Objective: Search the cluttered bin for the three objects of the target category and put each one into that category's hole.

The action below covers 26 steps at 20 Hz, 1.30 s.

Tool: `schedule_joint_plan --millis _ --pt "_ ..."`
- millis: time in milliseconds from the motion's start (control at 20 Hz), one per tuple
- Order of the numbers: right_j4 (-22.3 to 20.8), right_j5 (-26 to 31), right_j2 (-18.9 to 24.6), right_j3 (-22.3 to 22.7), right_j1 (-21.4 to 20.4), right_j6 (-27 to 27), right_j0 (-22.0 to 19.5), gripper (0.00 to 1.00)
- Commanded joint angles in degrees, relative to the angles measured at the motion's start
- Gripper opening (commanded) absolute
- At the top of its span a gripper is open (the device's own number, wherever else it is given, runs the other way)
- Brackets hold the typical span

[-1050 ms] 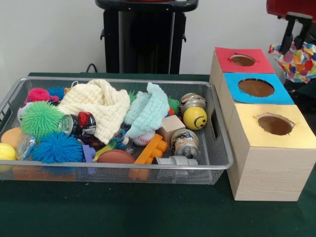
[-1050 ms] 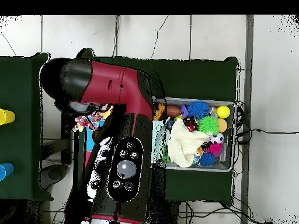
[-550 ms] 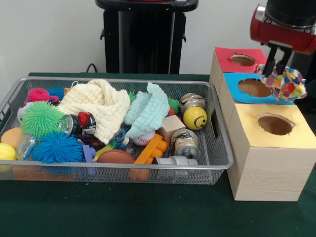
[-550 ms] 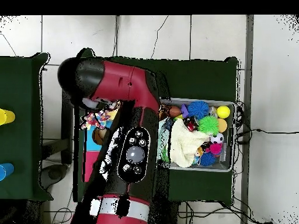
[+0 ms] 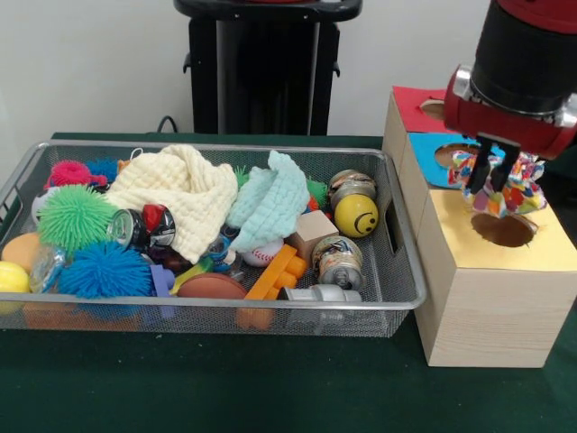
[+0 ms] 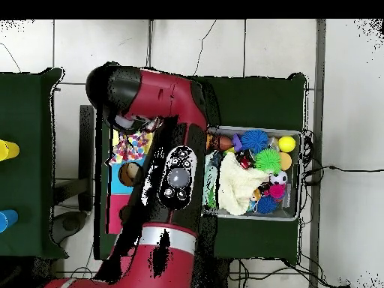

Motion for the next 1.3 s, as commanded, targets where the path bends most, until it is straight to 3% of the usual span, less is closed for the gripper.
schedule_joint_plan --millis 50,350,500,700,1300 --pt "1.2 5.8 1.6 -14.3 9.6 19.0 -0.4 0.0" --pt "2.2 9.4 0.1 -24.0 15.1 20.7 -1.2 0.0" --pt "1.3 9.2 -0.4 -24.8 16.4 19.2 -1.6 0.0" --pt "0.1 8.1 0.3 -20.6 14.7 16.2 -1.9 0.0" --pt "-1.6 6.4 0.7 -1.7 1.8 10.8 -0.3 0.0"
